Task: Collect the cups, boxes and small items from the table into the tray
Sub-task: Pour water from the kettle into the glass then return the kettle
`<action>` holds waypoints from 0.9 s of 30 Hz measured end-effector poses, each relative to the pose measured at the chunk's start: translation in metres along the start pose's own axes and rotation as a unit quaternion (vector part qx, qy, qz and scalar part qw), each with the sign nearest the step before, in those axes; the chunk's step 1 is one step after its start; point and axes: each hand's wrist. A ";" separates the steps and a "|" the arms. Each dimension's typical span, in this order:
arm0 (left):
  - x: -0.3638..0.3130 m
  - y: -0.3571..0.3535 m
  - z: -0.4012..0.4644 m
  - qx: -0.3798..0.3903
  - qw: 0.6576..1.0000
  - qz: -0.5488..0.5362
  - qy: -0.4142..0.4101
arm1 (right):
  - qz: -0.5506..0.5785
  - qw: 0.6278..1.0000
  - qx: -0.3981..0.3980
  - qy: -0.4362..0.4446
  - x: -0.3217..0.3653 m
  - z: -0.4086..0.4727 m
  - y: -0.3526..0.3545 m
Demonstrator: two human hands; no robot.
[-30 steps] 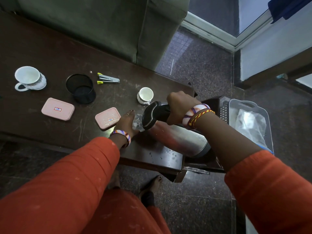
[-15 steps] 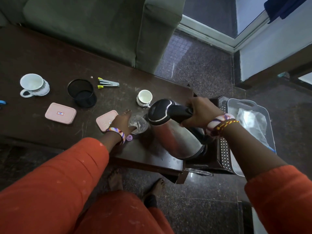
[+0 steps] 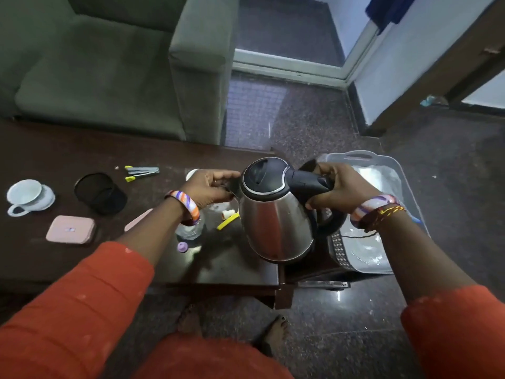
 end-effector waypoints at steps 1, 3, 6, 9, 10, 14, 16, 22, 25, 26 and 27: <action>-0.010 -0.010 0.003 -0.005 1.000 0.009 -0.014 | 0.013 1.000 -0.004 0.000 -0.010 -0.006 0.011; -0.035 -0.034 0.008 -0.005 0.999 0.031 -0.041 | 0.044 0.999 -0.022 -0.001 -0.035 -0.018 0.034; -0.073 -0.077 0.018 0.004 0.995 0.065 -0.078 | 0.072 0.996 -0.055 0.004 -0.076 -0.035 0.072; -0.107 -0.125 0.026 0.002 0.991 0.089 -0.104 | 0.113 0.992 -0.062 0.001 -0.115 -0.053 0.112; -0.116 -0.141 0.029 0.001 0.990 0.089 -0.108 | 0.118 0.991 -0.065 0.001 -0.126 -0.059 0.125; -0.133 -0.203 0.040 -0.009 0.988 0.091 -0.123 | 0.112 0.991 -0.076 -0.017 -0.170 -0.080 0.162; -0.133 -0.229 0.045 -0.012 0.987 0.091 -0.129 | 0.105 0.991 -0.083 -0.031 -0.193 -0.088 0.172; -0.110 -0.290 0.058 -0.007 0.991 0.101 -0.091 | 0.088 0.988 -0.102 -0.082 -0.256 -0.094 0.165; -0.098 -0.309 0.059 -0.016 0.991 0.113 -0.075 | 0.104 0.985 -0.107 -0.086 -0.278 -0.091 0.154; -0.095 -0.314 0.058 -0.019 0.990 0.118 -0.073 | 0.106 0.985 -0.109 -0.087 -0.284 -0.090 0.150; -0.093 -0.318 0.057 -0.021 0.990 0.123 -0.071 | 0.108 0.984 -0.108 -0.089 -0.289 -0.089 0.147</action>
Point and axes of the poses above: each hand's wrist, its own z-axis towards the middle knuckle, its own y-axis out of the back of the hand, x = y × z, and after that the axes turned 2 degrees about z, right-handed
